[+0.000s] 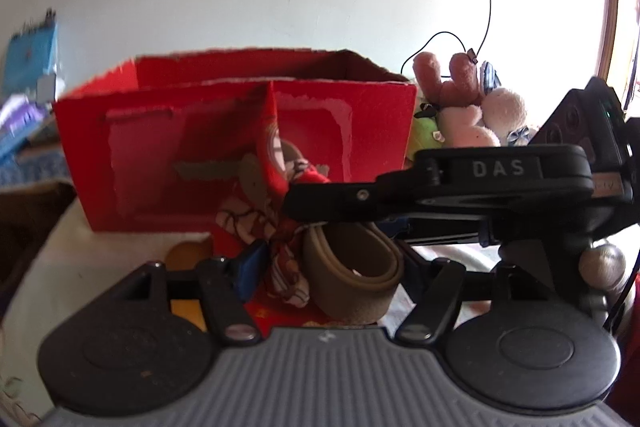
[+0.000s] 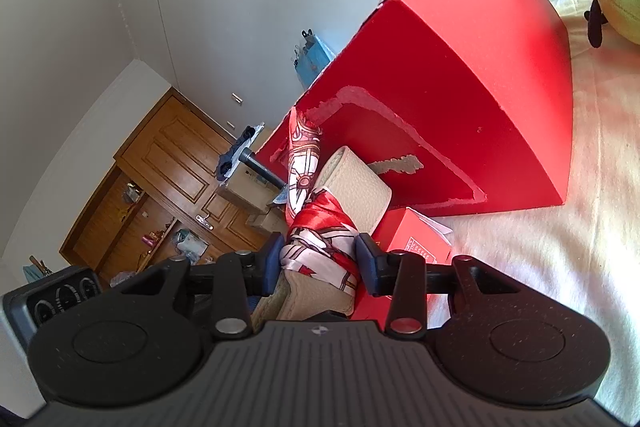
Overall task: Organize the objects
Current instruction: 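Lift the scarf bundle into the red box and open the right gripper, then withdraw the right gripper and move it to the red gift packet, then close the right gripper on the red gift packet's edge, then lift the red gift packet and carry it over the red box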
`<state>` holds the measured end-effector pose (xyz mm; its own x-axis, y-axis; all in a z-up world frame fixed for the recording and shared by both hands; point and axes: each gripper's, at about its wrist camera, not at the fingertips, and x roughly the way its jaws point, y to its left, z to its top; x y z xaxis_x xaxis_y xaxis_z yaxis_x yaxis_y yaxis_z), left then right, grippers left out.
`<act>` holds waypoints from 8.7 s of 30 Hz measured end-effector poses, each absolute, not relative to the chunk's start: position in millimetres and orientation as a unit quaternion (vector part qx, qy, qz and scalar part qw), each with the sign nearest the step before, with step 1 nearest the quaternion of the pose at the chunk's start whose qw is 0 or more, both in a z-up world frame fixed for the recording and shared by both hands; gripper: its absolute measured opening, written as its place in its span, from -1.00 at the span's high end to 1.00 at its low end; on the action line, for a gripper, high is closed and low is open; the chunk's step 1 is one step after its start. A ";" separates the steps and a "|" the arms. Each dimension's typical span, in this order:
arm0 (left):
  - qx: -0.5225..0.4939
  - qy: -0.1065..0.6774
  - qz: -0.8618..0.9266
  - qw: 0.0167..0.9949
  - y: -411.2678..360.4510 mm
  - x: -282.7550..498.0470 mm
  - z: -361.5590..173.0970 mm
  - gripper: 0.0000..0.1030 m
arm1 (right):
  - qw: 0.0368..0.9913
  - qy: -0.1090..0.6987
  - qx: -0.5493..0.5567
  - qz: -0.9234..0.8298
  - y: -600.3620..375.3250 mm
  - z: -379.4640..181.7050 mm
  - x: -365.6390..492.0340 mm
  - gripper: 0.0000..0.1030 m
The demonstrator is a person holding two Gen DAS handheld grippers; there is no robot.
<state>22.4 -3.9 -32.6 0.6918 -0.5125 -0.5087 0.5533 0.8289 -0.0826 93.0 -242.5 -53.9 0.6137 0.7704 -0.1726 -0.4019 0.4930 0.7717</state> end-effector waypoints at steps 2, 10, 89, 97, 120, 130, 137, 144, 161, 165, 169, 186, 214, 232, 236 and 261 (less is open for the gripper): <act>0.029 0.273 -0.291 0.917 -2.9 24.3 -34.2 -0.48 | 0.825 0.258 0.356 0.356 -242.9 -53.7 93.5 0.21; 0.010 0.279 -0.302 0.912 -8.9 18.8 -29.2 -0.32 | 0.824 0.234 0.356 0.372 -246.5 -49.1 88.9 0.29; 0.015 0.430 -0.358 0.829 66.4 241.8 88.7 -0.23 | 0.857 0.432 0.281 0.005 -213.1 51.2 209.6 0.38; 0.054 0.383 -0.336 0.859 111.7 226.5 110.5 -0.30 | 0.910 0.338 0.240 -0.006 -203.9 82.4 143.3 0.35; 0.123 0.456 -0.375 0.798 90.4 173.2 57.6 -0.46 | 0.893 0.373 0.250 0.004 -154.9 58.7 102.0 0.10; 0.162 0.494 -0.389 0.760 52.1 158.5 36.2 -0.54 | 0.867 0.404 0.291 -0.031 -168.2 39.9 89.6 0.10; 0.194 0.499 -0.366 0.761 41.1 153.6 27.0 -0.57 | 0.861 0.412 0.296 -0.030 -170.5 33.5 85.6 0.10; 0.214 0.493 -0.349 0.768 33.3 147.5 22.5 -0.54 | 0.851 0.428 0.303 -0.033 -173.6 22.7 86.8 0.10; 0.223 0.510 -0.355 0.752 15.9 138.4 9.7 -0.55 | 0.836 0.427 0.343 -0.034 -186.9 12.1 81.6 0.09; 0.227 0.517 -0.363 0.741 10.1 137.2 4.5 -0.56 | 0.832 0.428 0.349 -0.036 -189.9 9.3 81.8 0.09; 0.227 0.527 -0.372 0.729 6.5 136.9 -0.8 -0.56 | 0.827 0.429 0.361 -0.038 -194.1 6.1 82.3 0.09; 0.240 0.518 -0.403 0.715 -3.9 132.5 -3.9 -0.57 | 0.815 0.437 0.380 -0.027 -196.6 -2.5 83.1 0.10; 0.247 0.488 -0.454 0.704 -33.3 109.3 -6.7 -0.74 | 0.807 0.435 0.397 -0.042 -218.0 -5.2 61.0 0.10; 0.296 0.351 -0.514 0.725 -50.0 53.1 49.9 -0.52 | 0.837 0.351 0.410 -0.088 -234.8 49.3 6.6 0.13; 0.286 0.303 -0.528 0.740 -54.5 45.7 80.5 -0.52 | 0.864 0.301 0.390 -0.101 -236.7 83.2 0.1 0.13; 0.171 0.281 -0.369 0.869 10.2 194.7 136.3 -0.53 | 0.918 0.283 0.270 0.059 -200.6 124.4 202.6 0.12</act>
<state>194.7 10.2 136.3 0.5703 -0.5450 -0.6146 0.7374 0.6694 0.0908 202.6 -200.6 124.4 0.8327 0.2622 -0.4877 0.0438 0.8468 0.5301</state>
